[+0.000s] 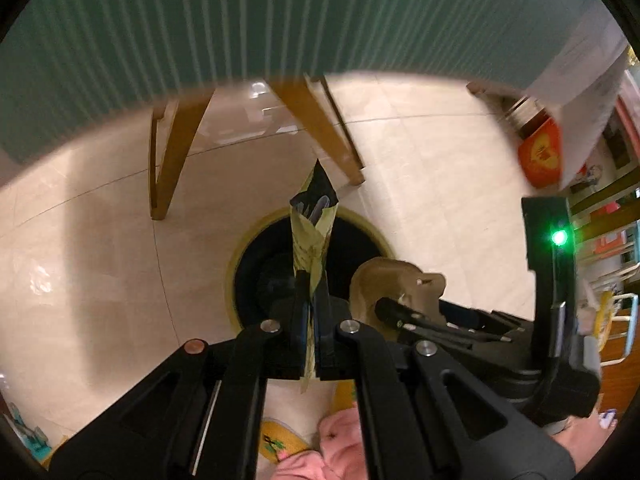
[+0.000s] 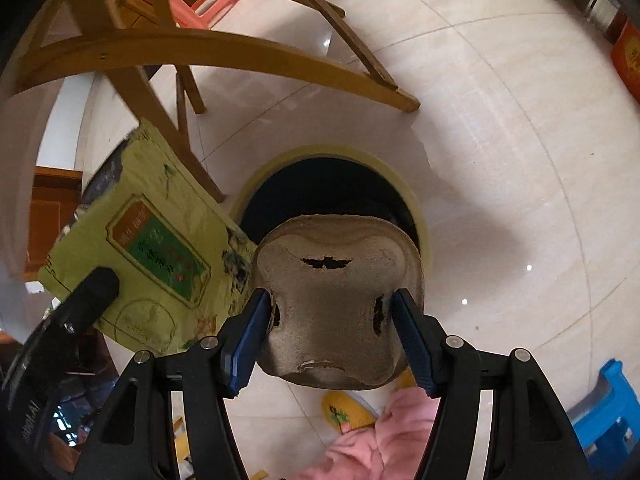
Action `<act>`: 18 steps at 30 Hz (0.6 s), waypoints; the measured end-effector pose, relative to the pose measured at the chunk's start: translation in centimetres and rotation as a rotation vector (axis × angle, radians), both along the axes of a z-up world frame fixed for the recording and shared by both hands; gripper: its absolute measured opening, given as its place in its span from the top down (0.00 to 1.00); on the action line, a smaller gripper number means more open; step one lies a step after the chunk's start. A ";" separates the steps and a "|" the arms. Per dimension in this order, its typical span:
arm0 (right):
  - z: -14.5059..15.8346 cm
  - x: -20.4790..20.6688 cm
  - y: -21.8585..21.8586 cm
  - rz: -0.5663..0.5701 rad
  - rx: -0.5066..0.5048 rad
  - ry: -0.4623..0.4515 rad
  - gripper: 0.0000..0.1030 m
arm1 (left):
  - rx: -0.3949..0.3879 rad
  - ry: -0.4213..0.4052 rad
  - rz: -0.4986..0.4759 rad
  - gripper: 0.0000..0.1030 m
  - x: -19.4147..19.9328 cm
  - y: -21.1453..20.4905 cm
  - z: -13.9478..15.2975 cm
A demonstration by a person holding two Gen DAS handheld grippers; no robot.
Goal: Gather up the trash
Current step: 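Carry the carton and bag down toward the black bin with both tools, then open both tools over the bin, dropping the carton and bag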
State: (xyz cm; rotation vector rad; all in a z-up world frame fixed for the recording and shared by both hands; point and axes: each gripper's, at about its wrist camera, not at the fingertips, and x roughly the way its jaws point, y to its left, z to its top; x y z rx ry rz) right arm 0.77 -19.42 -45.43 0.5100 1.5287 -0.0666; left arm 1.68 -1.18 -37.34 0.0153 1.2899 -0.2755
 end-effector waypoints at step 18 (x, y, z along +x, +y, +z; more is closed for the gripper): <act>-1.4 -0.1 -1.7 -0.040 0.006 -0.043 0.09 | 0.073 0.030 0.066 0.51 -0.2 0.9 -2.3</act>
